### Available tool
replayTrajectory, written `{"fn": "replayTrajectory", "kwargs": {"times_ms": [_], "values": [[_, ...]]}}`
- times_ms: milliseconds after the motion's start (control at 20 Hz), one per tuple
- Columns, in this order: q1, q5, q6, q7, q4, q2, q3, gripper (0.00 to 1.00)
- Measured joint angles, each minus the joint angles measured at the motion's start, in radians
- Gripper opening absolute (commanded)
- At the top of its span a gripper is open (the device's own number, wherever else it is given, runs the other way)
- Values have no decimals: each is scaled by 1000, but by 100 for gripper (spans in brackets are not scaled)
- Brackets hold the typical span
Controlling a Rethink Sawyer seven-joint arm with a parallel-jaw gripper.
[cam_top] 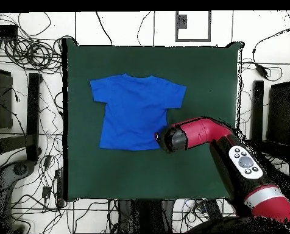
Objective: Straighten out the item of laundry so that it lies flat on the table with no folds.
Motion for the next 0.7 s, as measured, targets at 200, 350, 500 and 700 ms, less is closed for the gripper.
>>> {"fn": "replayTrajectory", "kwargs": {"times_ms": [200, 350, 500, 700], "values": [[-20, -23, 0, 0, -21, -3, 0, 100], [-26, -40, 0, 0, -31, -6, -1, 100], [-37, -60, 0, 0, -47, -6, -2, 100], [-52, -62, 0, 0, -47, -8, 5, 100]]}}
